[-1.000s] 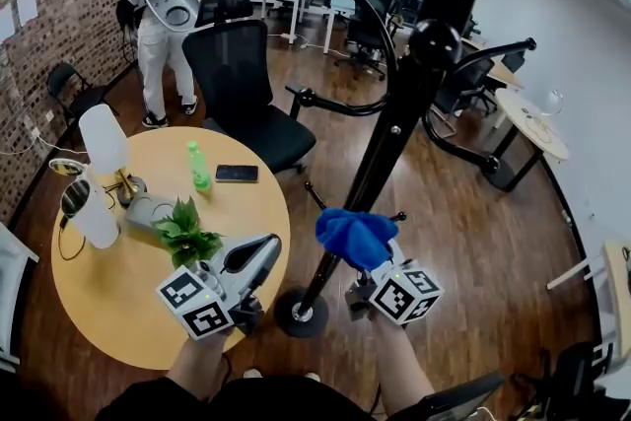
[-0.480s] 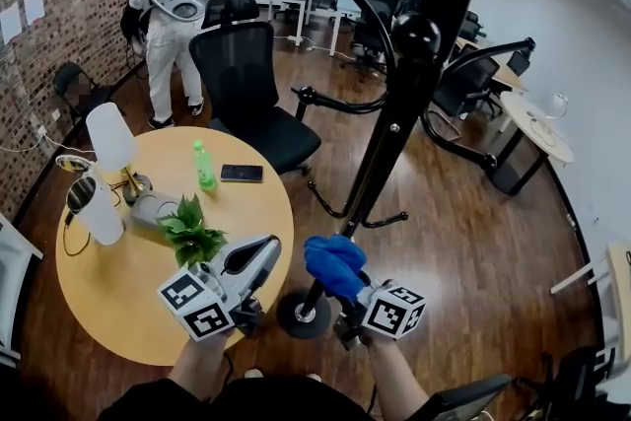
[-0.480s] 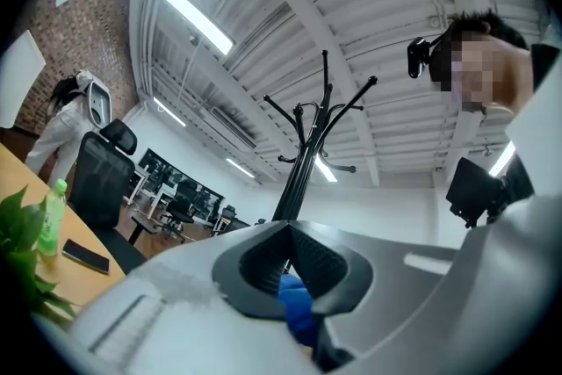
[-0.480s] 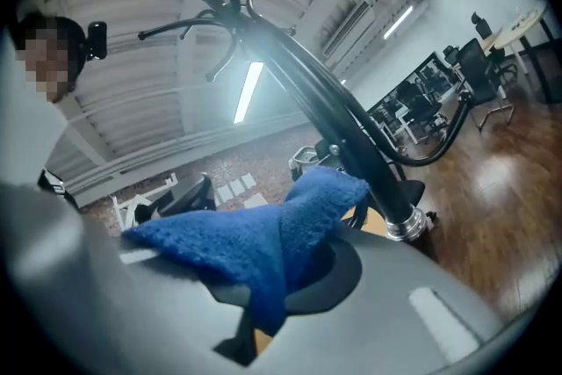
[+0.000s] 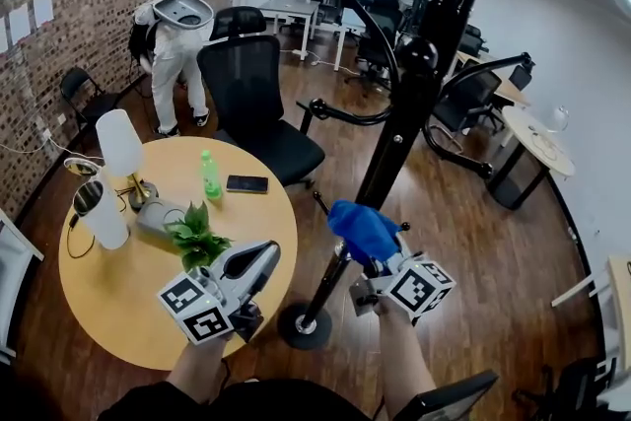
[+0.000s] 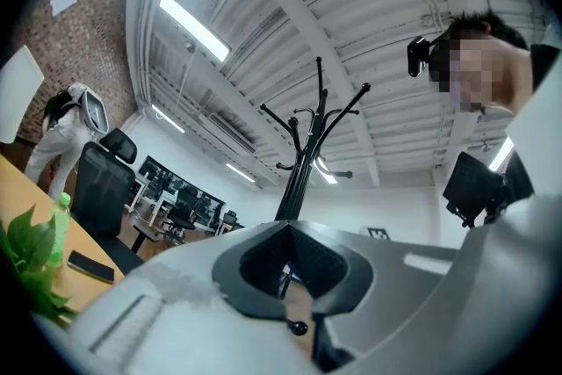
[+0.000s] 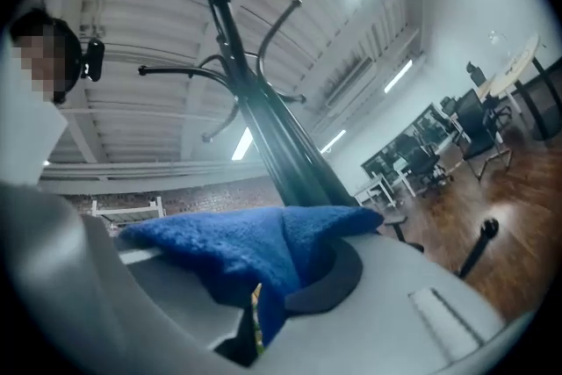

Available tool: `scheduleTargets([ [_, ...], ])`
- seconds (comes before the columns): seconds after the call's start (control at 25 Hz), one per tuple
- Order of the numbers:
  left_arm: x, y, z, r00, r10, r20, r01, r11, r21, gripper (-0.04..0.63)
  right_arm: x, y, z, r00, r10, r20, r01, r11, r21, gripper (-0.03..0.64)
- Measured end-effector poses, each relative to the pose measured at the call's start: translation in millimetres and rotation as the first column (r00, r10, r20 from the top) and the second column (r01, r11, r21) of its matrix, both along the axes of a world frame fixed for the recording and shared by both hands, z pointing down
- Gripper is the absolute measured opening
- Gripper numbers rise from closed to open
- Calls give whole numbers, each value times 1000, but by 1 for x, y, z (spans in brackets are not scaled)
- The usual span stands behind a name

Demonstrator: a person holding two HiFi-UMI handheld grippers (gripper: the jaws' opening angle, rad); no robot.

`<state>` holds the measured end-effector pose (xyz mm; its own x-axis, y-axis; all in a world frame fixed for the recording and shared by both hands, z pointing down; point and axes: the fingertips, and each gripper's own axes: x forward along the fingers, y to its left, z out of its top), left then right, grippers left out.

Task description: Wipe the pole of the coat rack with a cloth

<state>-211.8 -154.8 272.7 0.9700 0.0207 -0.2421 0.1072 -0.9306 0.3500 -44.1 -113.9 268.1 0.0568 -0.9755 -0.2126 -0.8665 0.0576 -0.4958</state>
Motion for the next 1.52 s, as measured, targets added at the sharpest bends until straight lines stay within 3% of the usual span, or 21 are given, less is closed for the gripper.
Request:
scheduleTargets([
  [0.24, -10, -6, -16, 999, -18, -42, 19, 999, 26, 0, -6, 1, -136, 974, 103, -202, -56, 973, 226, 21],
  [0.44, -21, -13, -28, 996, -41, -76, 45, 998, 43, 0, -20, 10, -215, 958, 146, -248, -53, 936, 347, 21],
  [0.64, -29, -21, -37, 993, -59, -102, 65, 996, 60, 0, -83, 35, -277, 940, 54, -337, 119, 875, 469, 21],
  [0.76, -30, -20, -40, 993, -55, -107, 62, 996, 69, 0, -135, 60, -302, 886, 6, -463, 263, 816, 514, 21],
  [0.84, -30, -19, -42, 993, -47, -113, 55, 996, 70, 0, -150, 72, -313, 858, 43, -512, 278, 800, 532, 21],
  [0.96, -33, -15, -41, 993, -34, -112, 41, 997, 65, 0, -128, 75, -313, 884, 86, -460, 207, 810, 549, 21],
  [1.16, -36, 3, -31, 995, 16, -97, -15, 1000, 20, 0, -80, 69, -278, 913, 176, -367, 11, 890, 455, 21],
  [1.32, -29, 5, -8, 992, 73, -106, -74, 997, -5, 0, -74, 56, -195, 944, 109, -312, 7, 937, 348, 21],
  [1.52, -8, 13, 23, 994, 80, -68, -86, 992, -95, 0, -50, 58, -90, 984, -15, -178, 50, 980, 191, 21],
])
